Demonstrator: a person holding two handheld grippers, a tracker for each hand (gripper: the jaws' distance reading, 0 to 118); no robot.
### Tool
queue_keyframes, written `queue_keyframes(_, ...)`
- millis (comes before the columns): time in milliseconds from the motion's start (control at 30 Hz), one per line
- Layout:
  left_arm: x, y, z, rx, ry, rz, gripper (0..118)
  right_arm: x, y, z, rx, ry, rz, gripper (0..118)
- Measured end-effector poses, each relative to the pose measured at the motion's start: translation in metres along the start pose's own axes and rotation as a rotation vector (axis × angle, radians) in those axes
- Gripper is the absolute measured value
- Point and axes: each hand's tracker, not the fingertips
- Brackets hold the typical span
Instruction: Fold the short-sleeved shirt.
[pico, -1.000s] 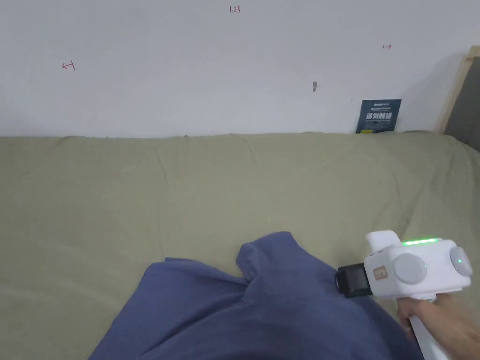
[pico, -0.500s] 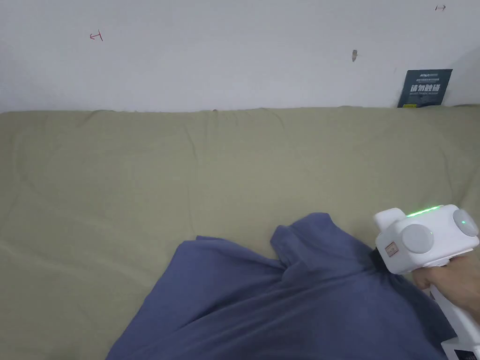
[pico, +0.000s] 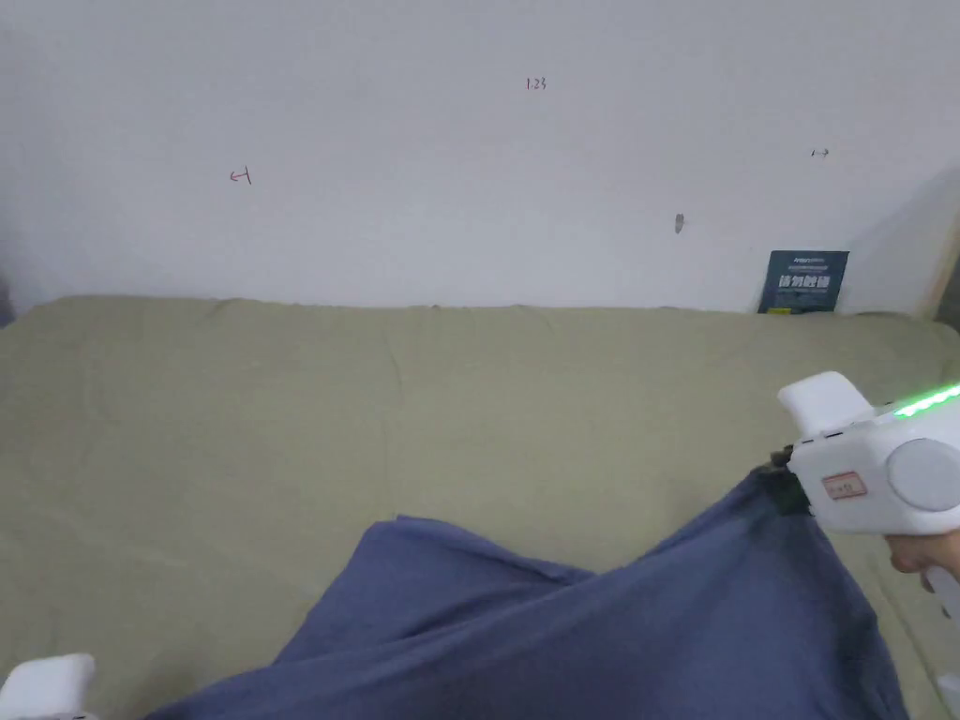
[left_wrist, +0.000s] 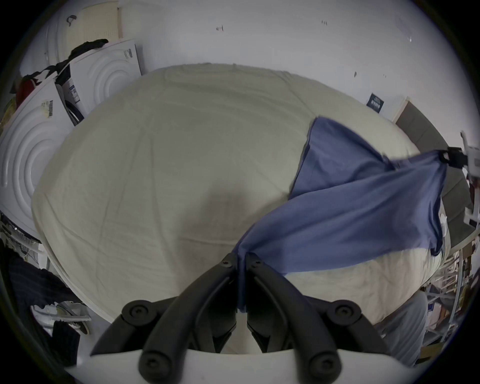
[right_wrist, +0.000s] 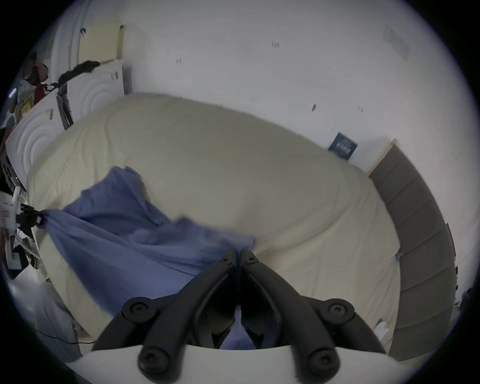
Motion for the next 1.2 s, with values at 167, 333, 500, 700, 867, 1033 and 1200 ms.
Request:
queue_keyframes(167, 0.015, 0.043, 0.056, 0.145, -0.036, 0.007, 0, 0.008, 0.015, 0.087, 0.126, -0.050, 0.016, 3)
queue_keyframes(333, 0.042, 0.098, 0.126, 0.312, -0.031, -0.048, 0, 0.022, 0.034, 0.167, 0.267, -0.117, -0.010, 3)
queue_keyframes(500, 0.067, 0.148, 0.195, 0.429, -0.031, -0.054, 0, 0.041, 0.052, 0.226, 0.365, -0.180, -0.054, 3)
queue_keyframes(700, 0.088, 0.193, 0.258, 0.528, 0.010, -0.072, 0, 0.070, 0.072, 0.260, 0.433, -0.214, -0.142, 3)
queue_keyframes(867, 0.095, 0.217, 0.282, 0.549, 0.055, -0.075, 0, 0.091, 0.094, 0.274, 0.482, -0.234, -0.204, 3)
queue_keyframes(1033, 0.103, 0.237, 0.287, 0.561, 0.076, -0.062, 0, 0.098, 0.116, 0.273, 0.500, -0.247, -0.217, 3)
queue_keyframes(1200, 0.109, 0.256, 0.276, 0.561, 0.094, -0.031, 0, 0.102, 0.137, 0.261, 0.492, -0.269, -0.204, 3)
